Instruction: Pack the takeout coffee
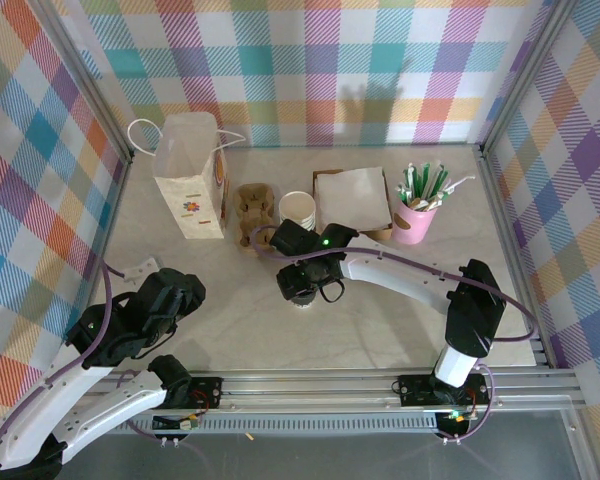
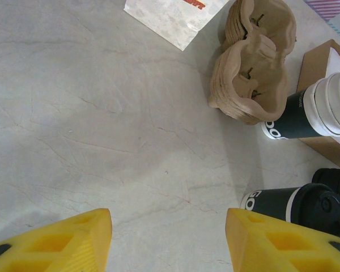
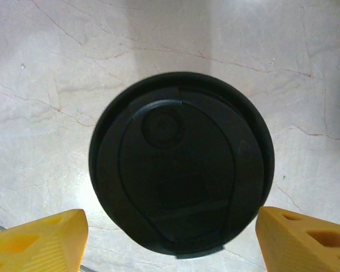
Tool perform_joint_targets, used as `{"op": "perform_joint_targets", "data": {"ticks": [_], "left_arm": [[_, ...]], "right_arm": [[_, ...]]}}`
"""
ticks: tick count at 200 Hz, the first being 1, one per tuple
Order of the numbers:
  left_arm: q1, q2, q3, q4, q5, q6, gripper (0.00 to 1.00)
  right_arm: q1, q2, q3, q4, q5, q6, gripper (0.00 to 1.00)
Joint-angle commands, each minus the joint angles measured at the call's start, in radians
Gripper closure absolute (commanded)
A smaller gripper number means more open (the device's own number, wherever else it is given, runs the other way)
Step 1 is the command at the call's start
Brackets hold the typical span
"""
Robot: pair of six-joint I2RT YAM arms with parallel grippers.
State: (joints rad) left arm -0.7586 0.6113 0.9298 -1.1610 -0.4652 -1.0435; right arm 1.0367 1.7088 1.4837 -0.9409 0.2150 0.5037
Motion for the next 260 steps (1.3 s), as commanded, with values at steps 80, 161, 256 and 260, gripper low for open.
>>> {"op": "perform_joint_targets", "data": {"ticks": [80,161,256,260], "left_arm": [[-0.002,-0.002,-0.011,-0.011,-0.013,0.002,0.45],[-0.002,-0.001,-0.011,0.006,-0.011,0.005,0.45],[-0.001,0.028,-0.014,0.026,0.000,0.003,0.45],[-0.002,0.030,-0.014,0.026,0.001,0.005,0.45]], "right_arm": [[0.008,0.042,0.061,-0.030,-0.010,-0.239,0.13],[0.000,0.061,0.067,-0.026,0.024,-0.317,0.10],[-0.035,0.080,0.032,0.001,-0.053,-0.292,0.25],[-0.034,0.079,0.031,0.000,-0.053,-0.292,0.24]]}}
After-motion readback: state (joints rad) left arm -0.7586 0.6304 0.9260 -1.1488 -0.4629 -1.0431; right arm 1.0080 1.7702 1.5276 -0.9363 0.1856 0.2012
